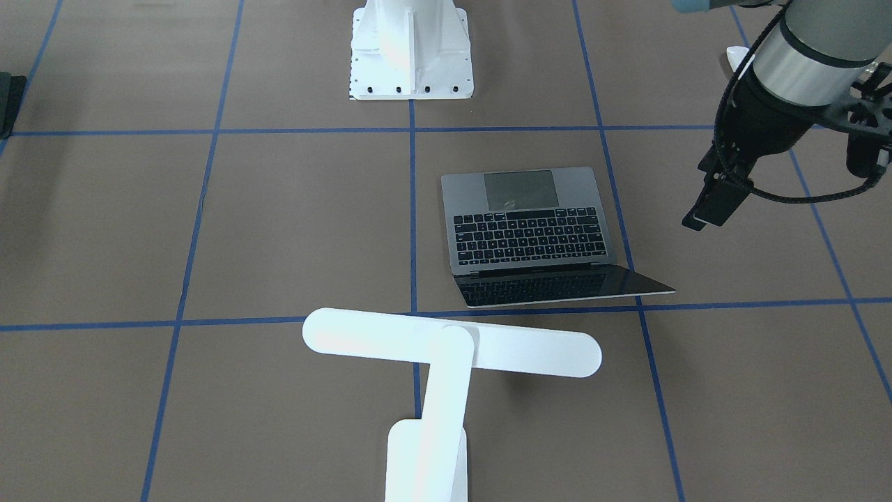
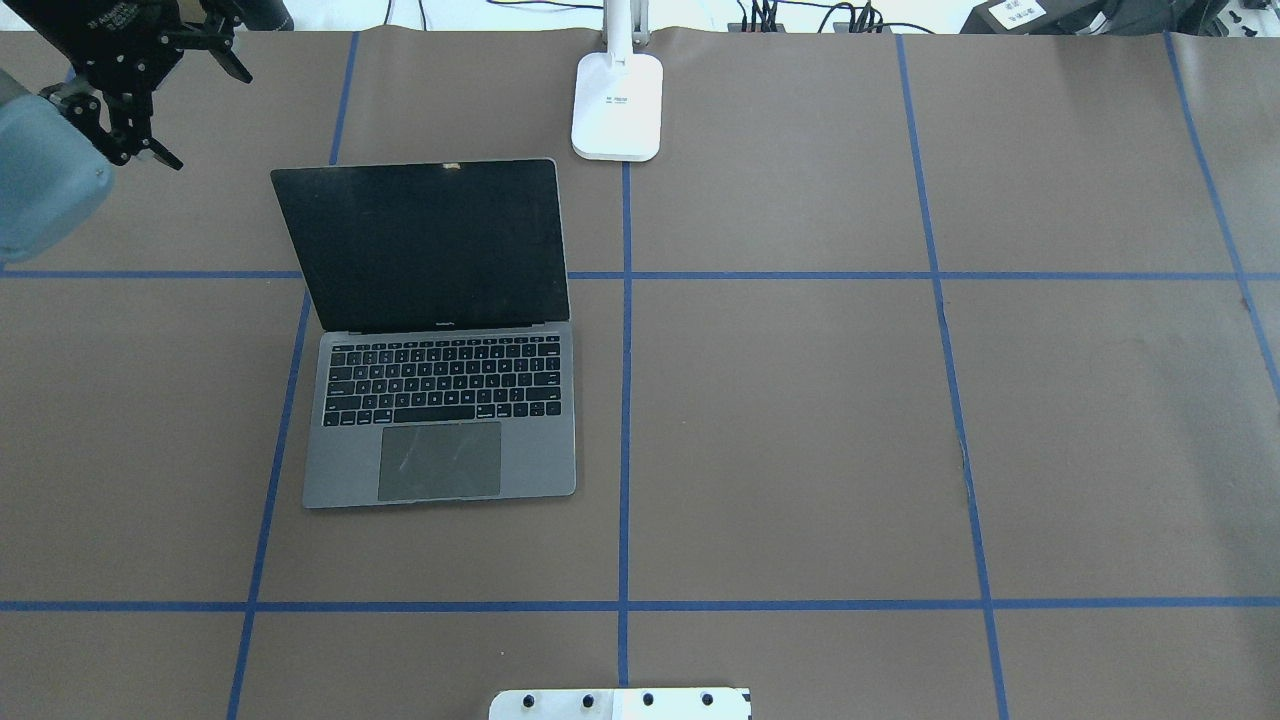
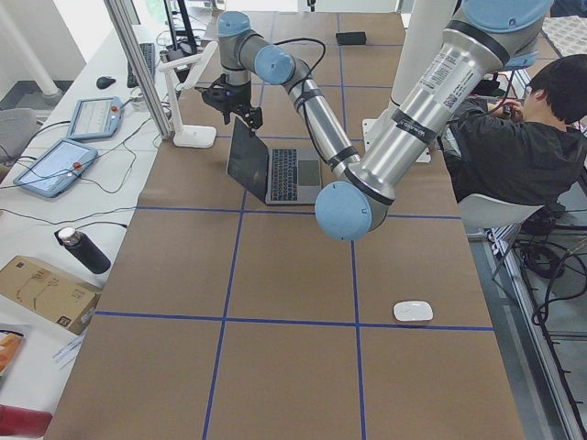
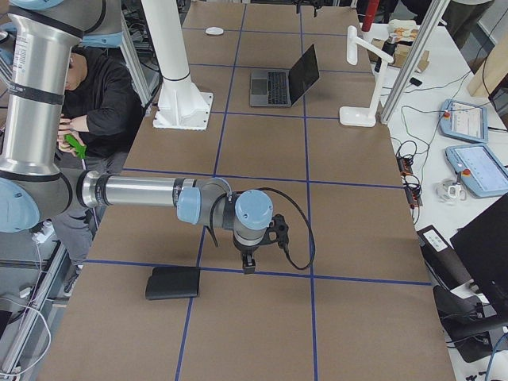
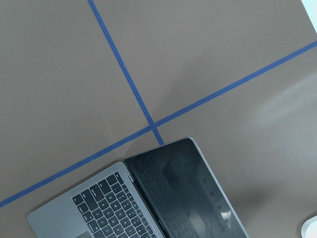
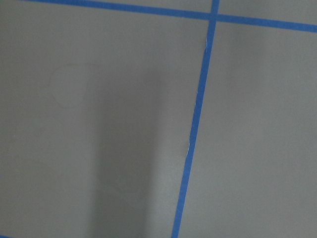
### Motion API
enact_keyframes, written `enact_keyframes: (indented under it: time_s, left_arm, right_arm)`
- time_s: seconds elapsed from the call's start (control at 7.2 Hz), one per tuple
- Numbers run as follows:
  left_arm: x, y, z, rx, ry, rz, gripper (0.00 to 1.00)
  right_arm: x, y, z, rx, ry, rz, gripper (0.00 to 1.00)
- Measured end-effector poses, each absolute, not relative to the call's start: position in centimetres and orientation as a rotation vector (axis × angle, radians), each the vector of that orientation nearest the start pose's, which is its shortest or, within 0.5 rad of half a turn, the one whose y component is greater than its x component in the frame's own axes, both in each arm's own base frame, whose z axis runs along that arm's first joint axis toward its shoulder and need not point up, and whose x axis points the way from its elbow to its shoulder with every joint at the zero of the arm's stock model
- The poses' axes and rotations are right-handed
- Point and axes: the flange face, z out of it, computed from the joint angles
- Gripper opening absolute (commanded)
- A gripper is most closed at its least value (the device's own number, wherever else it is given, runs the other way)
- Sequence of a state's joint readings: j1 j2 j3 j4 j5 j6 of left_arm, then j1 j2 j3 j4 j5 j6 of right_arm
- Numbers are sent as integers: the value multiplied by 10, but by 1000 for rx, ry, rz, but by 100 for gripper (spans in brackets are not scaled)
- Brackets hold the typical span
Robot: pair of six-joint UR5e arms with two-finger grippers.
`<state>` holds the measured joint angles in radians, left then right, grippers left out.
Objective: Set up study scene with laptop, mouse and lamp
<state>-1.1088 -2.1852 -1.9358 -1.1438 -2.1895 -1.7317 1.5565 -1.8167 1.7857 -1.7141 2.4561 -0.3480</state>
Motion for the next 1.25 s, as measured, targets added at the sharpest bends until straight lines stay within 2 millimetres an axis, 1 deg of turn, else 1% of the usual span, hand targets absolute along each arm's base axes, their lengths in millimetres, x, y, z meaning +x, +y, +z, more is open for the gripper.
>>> enact_keyframes:
  time_s: [0.14,0.28,0.42,0.56,0.69,0.83,0.97,1.11,1.25]
  left_arm:
    - [196,-561,197,-281,791,-1005,100]
    - [200,-559,193,-270,796,-988,100]
    - [205,-557,187,-263,802,-972,100]
    - [214,-552,184,-249,799,-955,100]
    - [224,-547,183,-225,788,-943,100]
    - [232,-544,183,-207,778,-935,100]
    - [236,-543,182,-198,775,-931,100]
    - [238,-542,182,-194,775,-927,100]
    - [239,-542,181,-193,776,-926,100]
  right_arm:
    - [48,-361,686,-52,-967,-254,100]
    - [44,-341,701,-83,-1036,-232,100]
    - [42,-329,707,-93,-1068,-227,100]
    - [36,-329,705,-93,-1078,-250,99]
    - [23,-339,695,-91,-1076,-293,99]
    - [2,-355,682,-95,-1059,-364,99]
    - [-25,-368,673,-110,-1026,-454,99]
    - [-39,-372,673,-117,-1002,-513,100]
    - [-43,-368,677,-103,-990,-572,99]
